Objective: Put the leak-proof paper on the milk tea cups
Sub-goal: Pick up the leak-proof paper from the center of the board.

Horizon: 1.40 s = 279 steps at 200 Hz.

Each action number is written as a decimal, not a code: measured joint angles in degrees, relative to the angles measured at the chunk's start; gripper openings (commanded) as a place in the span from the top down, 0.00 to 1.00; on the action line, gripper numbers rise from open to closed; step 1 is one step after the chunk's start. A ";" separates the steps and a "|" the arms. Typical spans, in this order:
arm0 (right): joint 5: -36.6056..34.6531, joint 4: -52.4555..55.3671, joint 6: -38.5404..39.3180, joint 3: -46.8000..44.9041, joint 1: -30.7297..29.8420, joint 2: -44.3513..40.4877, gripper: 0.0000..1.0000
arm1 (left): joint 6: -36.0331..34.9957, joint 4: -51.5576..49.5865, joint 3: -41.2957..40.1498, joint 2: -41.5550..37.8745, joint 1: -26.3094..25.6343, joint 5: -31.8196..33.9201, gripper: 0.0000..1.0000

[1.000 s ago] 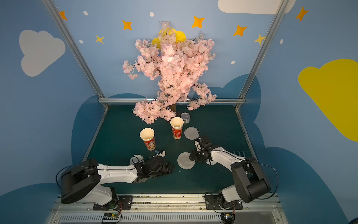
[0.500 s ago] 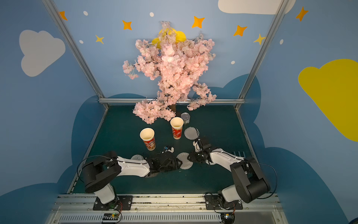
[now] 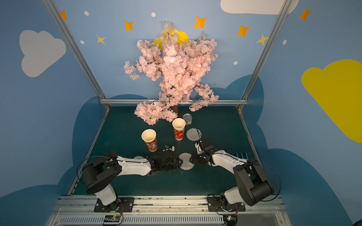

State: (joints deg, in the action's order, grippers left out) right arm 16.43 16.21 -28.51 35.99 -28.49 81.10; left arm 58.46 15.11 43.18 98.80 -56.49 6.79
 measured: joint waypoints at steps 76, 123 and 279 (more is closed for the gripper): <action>-4.83 6.84 0.57 0.24 -3.10 -4.42 1.00 | -2.14 -3.67 0.74 -1.31 1.29 0.92 0.55; -5.49 6.49 0.35 0.92 -5.42 0.13 1.00 | -3.45 -4.68 3.54 0.02 2.89 0.50 0.55; -6.14 5.92 0.28 2.47 -5.49 2.34 1.00 | -4.63 0.92 3.34 3.56 4.28 -5.20 0.62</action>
State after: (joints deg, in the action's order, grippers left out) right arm 10.28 22.13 -28.23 38.46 -33.98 83.44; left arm 53.82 16.03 46.52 102.37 -52.21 1.58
